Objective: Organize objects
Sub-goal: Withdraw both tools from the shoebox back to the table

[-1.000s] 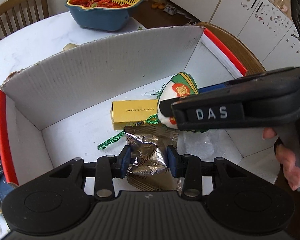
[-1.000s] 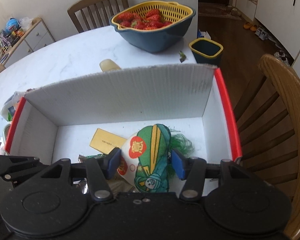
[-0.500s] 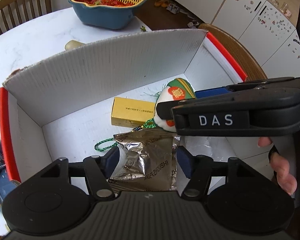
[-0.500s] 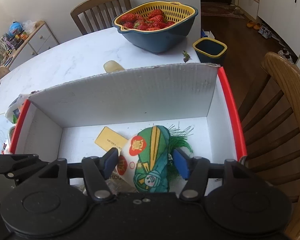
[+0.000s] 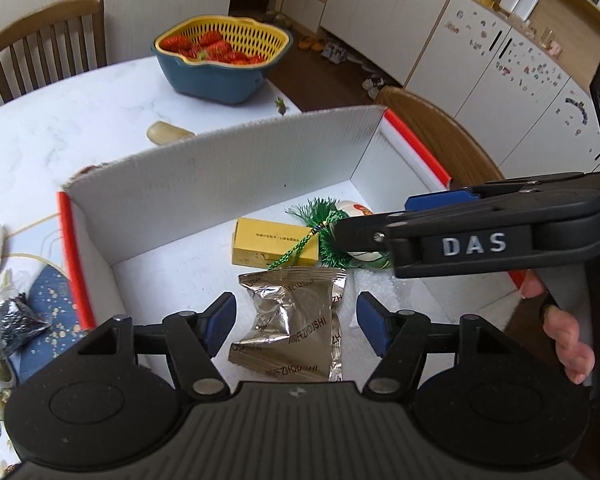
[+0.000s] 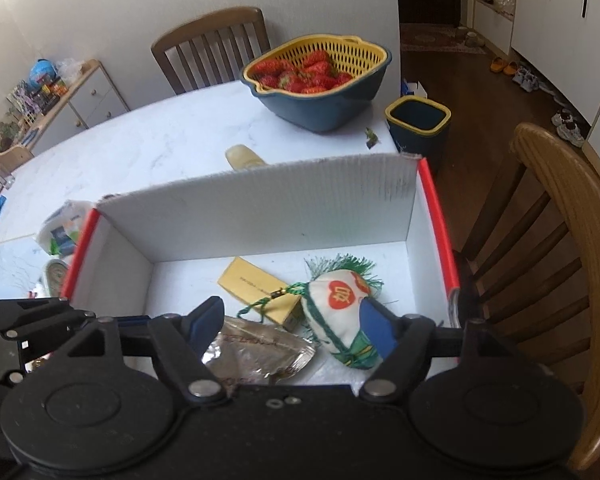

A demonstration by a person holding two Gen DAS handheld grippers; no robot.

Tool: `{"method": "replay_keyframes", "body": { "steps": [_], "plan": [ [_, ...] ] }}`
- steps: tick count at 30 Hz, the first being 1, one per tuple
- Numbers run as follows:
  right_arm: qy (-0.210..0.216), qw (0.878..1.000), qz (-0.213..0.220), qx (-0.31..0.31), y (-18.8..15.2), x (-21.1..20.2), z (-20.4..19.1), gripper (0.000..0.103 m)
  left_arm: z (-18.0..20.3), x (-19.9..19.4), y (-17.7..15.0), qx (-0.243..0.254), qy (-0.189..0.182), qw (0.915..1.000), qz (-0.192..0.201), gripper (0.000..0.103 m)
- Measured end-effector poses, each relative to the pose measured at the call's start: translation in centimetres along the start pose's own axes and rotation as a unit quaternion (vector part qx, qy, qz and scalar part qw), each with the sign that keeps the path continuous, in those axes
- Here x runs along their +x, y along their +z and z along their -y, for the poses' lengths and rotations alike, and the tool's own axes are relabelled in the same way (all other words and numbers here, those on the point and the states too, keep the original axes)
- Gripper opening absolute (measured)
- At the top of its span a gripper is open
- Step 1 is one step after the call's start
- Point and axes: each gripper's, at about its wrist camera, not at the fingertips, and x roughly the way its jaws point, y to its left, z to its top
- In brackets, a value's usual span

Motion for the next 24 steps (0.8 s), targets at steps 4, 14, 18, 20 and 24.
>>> {"method": "replay_keyframes", "body": {
  "steps": [4, 14, 18, 20, 24],
  "plan": [
    [-0.002, 1.0, 0.014, -0.002, -0.5, -1.9, -0.9, 0.077, -0.5, -2.1, -0.5, 0.003, -0.001, 0.9998, 0.022, 0.066],
    [-0.002, 0.998, 0.058, -0.02, -2.0, -6.0, -4.7, 0.08, -2.6, -7.9, -1.8, 0.013, -0.001, 0.9972, 0.074, 0.067],
    [-0.001, 0.997, 0.074, -0.017, -2.5, -7.1, -6.2, 0.081, -3.9, -9.8, -2.7, 0.017, 0.003, 0.996, 0.088, 0.071],
    [0.005, 0.997, 0.079, -0.01, -2.8, -7.6, -6.9, 0.082, -4.5, -10.7, -3.2, 0.02, 0.005, 0.9954, 0.093, 0.071],
    [0.008, 0.996, 0.091, -0.009, -3.5, -8.2, -8.6, 0.084, -6.4, -12.5, -4.3, 0.02, 0.007, 0.9948, 0.1, 0.071]
  ]
}}
